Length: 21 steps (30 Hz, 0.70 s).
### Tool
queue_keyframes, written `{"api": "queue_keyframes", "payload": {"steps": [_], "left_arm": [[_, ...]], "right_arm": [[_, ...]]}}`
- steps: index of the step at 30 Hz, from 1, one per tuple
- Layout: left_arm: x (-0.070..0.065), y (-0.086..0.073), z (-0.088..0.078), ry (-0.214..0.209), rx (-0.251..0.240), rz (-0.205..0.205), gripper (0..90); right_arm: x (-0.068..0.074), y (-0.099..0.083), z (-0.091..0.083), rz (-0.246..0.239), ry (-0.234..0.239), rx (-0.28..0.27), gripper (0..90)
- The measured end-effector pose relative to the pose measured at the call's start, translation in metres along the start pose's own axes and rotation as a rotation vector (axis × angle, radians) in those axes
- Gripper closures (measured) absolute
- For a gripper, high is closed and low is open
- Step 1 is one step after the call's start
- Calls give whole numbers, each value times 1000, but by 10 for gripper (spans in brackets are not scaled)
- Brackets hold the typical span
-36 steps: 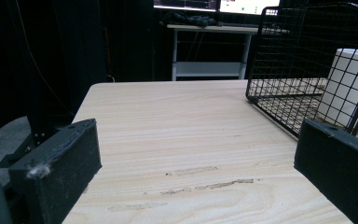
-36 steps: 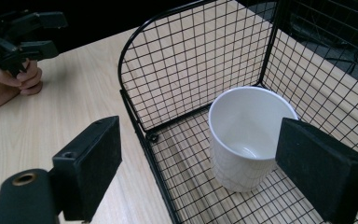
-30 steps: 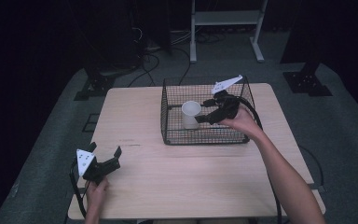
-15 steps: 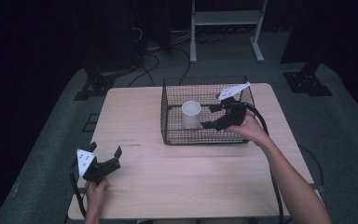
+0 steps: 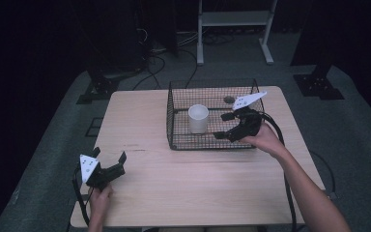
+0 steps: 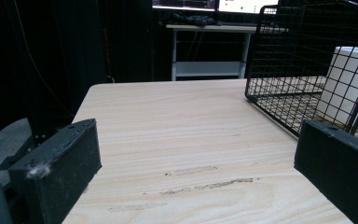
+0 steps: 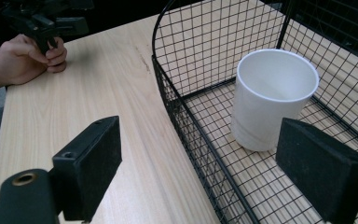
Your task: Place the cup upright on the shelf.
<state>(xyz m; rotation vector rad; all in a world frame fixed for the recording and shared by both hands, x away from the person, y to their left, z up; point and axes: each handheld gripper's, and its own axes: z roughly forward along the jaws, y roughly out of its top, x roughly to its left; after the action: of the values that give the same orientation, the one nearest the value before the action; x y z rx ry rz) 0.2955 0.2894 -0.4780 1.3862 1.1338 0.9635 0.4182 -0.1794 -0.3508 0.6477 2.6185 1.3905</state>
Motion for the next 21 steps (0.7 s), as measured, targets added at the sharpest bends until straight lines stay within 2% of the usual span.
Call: {"api": "queue_keyframes", "payload": {"steps": [13, 21], "left_arm": [[0, 0, 0, 2, 1, 1, 0], [0, 0, 0, 2, 2, 6, 0]], "right_arm": [[6, -20, -3, 12, 13, 12, 133], [8, -31, -14, 24, 0, -14, 133]]}}
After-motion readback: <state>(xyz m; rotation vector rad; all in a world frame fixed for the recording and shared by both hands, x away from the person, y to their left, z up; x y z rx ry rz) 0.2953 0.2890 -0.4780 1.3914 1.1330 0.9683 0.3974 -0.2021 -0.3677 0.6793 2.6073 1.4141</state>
